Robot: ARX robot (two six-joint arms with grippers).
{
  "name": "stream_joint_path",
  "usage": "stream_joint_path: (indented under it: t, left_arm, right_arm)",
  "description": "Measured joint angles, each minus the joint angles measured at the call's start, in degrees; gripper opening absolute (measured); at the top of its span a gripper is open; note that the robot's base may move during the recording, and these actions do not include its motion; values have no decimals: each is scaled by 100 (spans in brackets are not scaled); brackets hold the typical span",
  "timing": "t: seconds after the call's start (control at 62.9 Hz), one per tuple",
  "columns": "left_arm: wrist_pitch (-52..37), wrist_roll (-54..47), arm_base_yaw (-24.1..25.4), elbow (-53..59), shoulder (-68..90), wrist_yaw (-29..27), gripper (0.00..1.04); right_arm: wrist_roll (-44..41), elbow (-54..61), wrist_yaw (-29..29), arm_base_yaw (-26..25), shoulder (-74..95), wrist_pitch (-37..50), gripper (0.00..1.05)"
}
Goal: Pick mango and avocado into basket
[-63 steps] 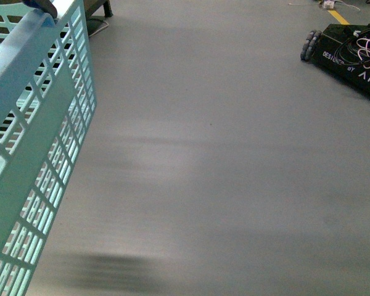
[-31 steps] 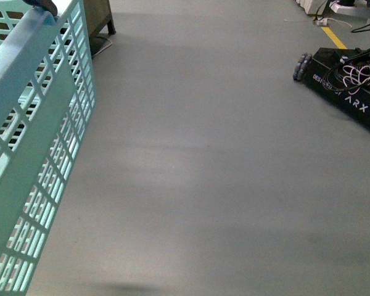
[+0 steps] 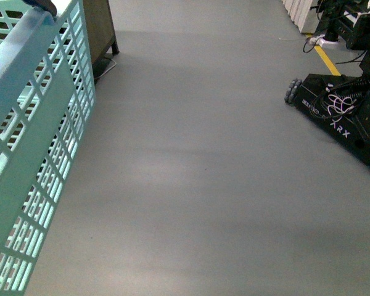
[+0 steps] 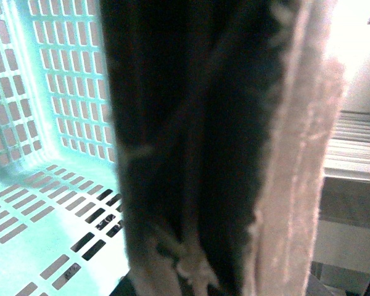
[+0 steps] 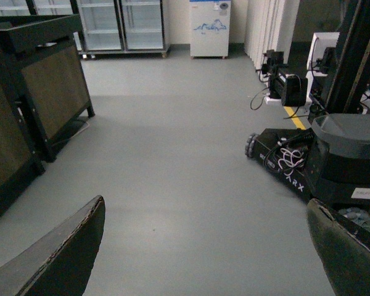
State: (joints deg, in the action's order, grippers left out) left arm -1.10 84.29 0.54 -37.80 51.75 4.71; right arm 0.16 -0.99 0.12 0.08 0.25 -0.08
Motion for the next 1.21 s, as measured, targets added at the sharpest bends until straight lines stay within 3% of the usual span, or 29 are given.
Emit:
stream_joint_path:
  t: [1.207]
  left_arm:
    - [0,0,-2,-24,0,24,15]
  right_arm:
    - [0,0,9,0,2,2,96]
